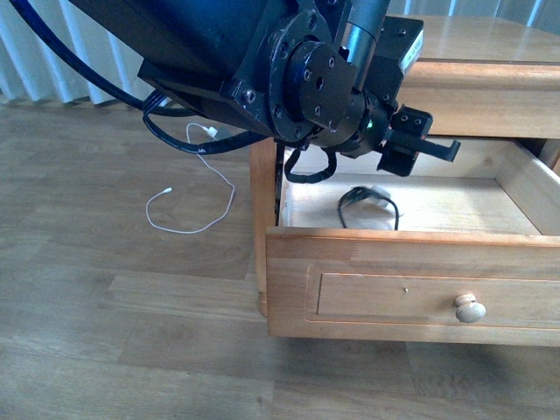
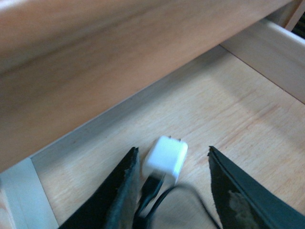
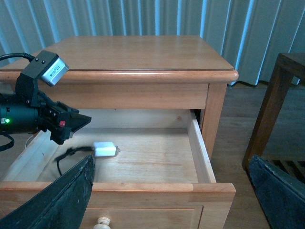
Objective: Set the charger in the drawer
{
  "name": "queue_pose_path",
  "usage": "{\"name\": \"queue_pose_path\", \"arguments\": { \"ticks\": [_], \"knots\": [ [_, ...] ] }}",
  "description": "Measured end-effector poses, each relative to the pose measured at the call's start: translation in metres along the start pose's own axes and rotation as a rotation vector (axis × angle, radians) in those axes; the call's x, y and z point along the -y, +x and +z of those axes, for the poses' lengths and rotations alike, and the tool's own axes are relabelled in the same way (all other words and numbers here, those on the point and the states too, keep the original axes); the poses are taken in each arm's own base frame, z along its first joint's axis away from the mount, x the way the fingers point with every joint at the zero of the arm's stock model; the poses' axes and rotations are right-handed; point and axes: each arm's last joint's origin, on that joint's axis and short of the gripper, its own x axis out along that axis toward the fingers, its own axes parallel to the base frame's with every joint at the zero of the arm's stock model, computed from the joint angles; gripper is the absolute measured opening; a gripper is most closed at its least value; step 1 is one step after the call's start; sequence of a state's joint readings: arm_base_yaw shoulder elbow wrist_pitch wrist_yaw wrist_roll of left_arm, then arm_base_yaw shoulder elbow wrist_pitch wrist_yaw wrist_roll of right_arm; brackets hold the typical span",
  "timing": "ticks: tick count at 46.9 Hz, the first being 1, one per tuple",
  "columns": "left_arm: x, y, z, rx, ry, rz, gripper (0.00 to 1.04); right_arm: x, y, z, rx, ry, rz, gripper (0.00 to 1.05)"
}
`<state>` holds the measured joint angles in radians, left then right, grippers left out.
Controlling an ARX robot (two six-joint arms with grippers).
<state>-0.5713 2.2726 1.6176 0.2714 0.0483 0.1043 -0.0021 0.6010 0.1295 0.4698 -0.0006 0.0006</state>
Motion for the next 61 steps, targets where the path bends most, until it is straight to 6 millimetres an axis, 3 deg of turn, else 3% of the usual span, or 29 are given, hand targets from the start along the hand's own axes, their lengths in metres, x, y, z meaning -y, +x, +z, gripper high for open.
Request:
{"name": "queue_pose_path", "arguments": {
  "ticks": [5, 11, 14, 21, 27, 34, 44, 53, 61],
  "knots": [
    [-0.003, -0.013, 0.012, 0.032, 0.001, 0.062, 0.67, 0.0, 0.0, 0.0, 0.0, 0.0, 0.0, 0.96],
    [-0.018, -0.054, 0.039, 0.11, -0.012, 0.198, 0.93, 0.0, 0.0, 0.0, 0.0, 0.0, 0.0, 0.96],
    [-0.026, -0.076, 0.05, 0.146, -0.02, 0.255, 1.0, 0.0, 0.0, 0.0, 0.0, 0.0, 0.0, 0.96],
    [-0.05, -0.165, 0.079, 0.271, -0.04, 0.442, 0.99, 0.0, 0.0, 0.0, 0.0, 0.0, 0.0, 0.96],
    [-0.05, -0.23, 0.082, 0.339, -0.04, 0.559, 0.99, 0.0, 0.0, 0.0, 0.0, 0.0, 0.0, 0.96],
    [-0.039, -0.297, 0.063, 0.377, -0.058, 0.653, 0.99, 0.0, 0.0, 0.0, 0.0, 0.0, 0.0, 0.96],
    [-0.025, -0.367, 0.004, 0.337, -0.138, 0.835, 0.99, 0.0, 0.0, 0.0, 0.0, 0.0, 0.0, 0.96],
    [-0.014, -0.411, -0.057, 0.283, -0.265, 0.991, 0.99, 0.0, 0.0, 0.0, 0.0, 0.0, 0.0, 0.96],
    [-0.012, -0.415, -0.064, 0.309, -0.313, 0.992, 0.99, 0.0, 0.0, 0.0, 0.0, 0.0, 0.001, 0.96]
  ]
}}
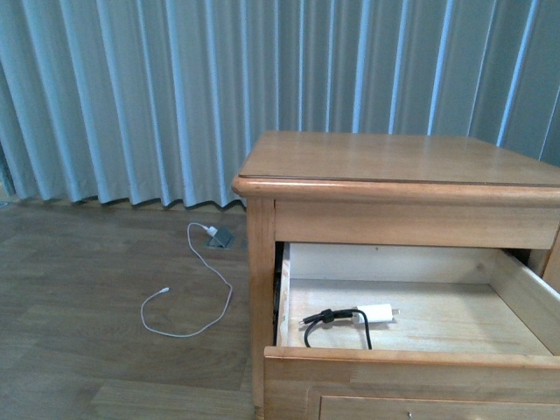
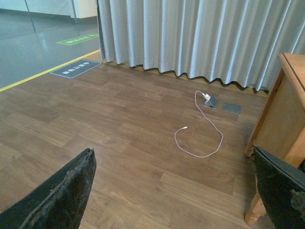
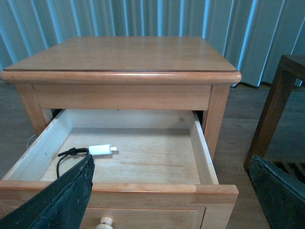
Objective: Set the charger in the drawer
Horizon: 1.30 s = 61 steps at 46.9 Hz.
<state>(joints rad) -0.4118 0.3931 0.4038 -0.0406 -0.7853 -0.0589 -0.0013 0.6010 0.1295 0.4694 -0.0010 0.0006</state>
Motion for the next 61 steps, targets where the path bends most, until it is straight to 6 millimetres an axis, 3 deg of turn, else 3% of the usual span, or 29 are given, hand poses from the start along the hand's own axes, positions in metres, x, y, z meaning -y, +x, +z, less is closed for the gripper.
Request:
{"name": "queue_pose_path", "arguments": {
  "ticks": [4, 9, 13, 24, 61],
  "knots": [
    [0.0, 0.0, 0.0, -0.001, -0.003, -0.023, 0.98, 0.0, 0.0, 0.0, 0.0, 0.0, -0.001, 0.96],
    [-0.008, -0.005, -0.014, -0.004, 0.023, -0.263, 0.8, 0.0, 0.0, 0.0, 0.0, 0.0, 0.0, 0.96],
    [-0.013, -0.006, -0.027, 0.014, 0.022, -0.379, 0.59, 0.0, 0.0, 0.0, 0.001, 0.0, 0.0, 0.96],
    [-0.028, 0.001, -0.059, 0.005, 0.035, -0.368, 0.05, 0.0, 0.0, 0.0, 0.001, 0.0, 0.0, 0.96],
    [-0.03, 0.001, -0.097, 0.012, 0.036, -0.375, 0.04, 0.0, 0.0, 0.0, 0.001, 0.0, -0.001, 0.96]
  ]
}}
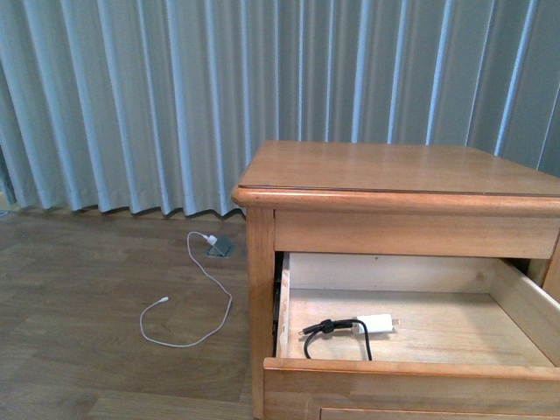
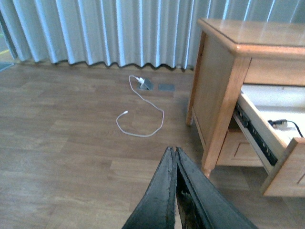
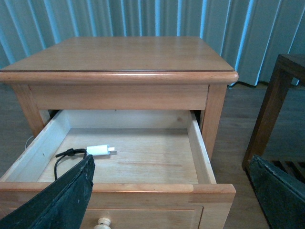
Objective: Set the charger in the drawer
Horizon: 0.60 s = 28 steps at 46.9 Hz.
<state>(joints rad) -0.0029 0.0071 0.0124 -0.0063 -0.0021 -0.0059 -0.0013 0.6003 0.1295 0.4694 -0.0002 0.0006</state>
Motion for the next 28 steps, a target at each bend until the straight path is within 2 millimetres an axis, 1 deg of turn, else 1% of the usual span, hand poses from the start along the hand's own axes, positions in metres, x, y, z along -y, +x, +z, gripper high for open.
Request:
{"name": "queue_pose_path", "arguments": {
  "ticks": [16, 17, 21, 26, 28],
  "knots": [
    [0.0, 0.0, 0.0, 0.005, 0.001, 0.001, 0.04, 0.0, 0.0, 0.0, 0.0, 0.0, 0.001, 0.96],
    [0.0, 0.0, 0.0, 0.005, 0.0, 0.0, 0.06, 0.0, 0.0, 0.0, 0.0, 0.0, 0.0, 0.96],
    [0.0, 0.0, 0.0, 0.005, 0.001, 0.001, 0.2, 0.0, 0.0, 0.0, -0.012, -0.001, -0.01, 0.96],
    [0.0, 0.0, 0.0, 0.005, 0.001, 0.001, 0.38, -0.002, 0.002, -0.006, -0.219, 0.002, -0.021, 0.96],
    [0.0, 0.0, 0.0, 0.005, 0.001, 0.001, 0.43, -0.003, 0.003, -0.011, -0.282, 0.0, -0.014, 0.96]
  ]
}}
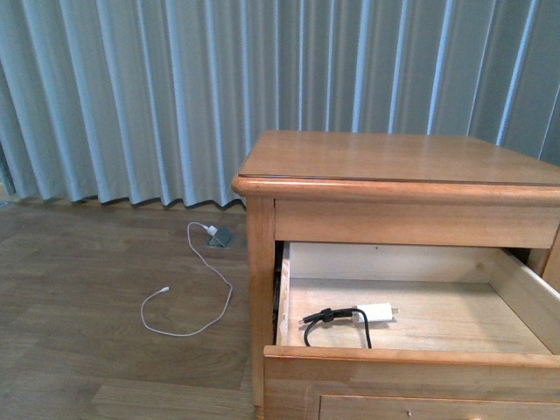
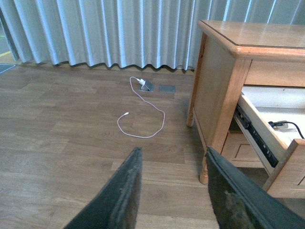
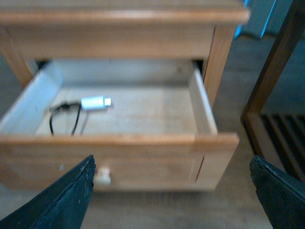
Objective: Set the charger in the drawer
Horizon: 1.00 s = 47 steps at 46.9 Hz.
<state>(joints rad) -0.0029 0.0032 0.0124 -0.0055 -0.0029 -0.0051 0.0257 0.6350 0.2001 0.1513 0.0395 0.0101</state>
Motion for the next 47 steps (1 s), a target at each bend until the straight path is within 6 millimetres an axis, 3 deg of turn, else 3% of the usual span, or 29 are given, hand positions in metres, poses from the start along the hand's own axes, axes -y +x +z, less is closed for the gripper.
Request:
{"name": "queue_pose_path", "arguments": {
  "ticks": [6, 17, 25, 47],
  "knots": [
    [0.0, 0.0, 0.0, 0.0, 0.0, 0.0, 0.65, -0.005, 0.012, -0.015, -0.202, 0.013, 0.064, 0.96],
    [0.0, 0.0, 0.0, 0.0, 0.0, 0.0, 1.0, -0.018, 0.037, -0.011, -0.301, 0.015, 0.121, 0.96],
    [0.0, 0.0, 0.0, 0.0, 0.001, 0.0, 0.99, -0.029, 0.066, -0.007, -0.344, 0.028, 0.142, 0.96],
    [0.0, 0.0, 0.0, 0.0, 0.001, 0.0, 0.99, -0.058, 0.182, -0.019, -0.38, 0.02, 0.066, 0.96]
  ]
}}
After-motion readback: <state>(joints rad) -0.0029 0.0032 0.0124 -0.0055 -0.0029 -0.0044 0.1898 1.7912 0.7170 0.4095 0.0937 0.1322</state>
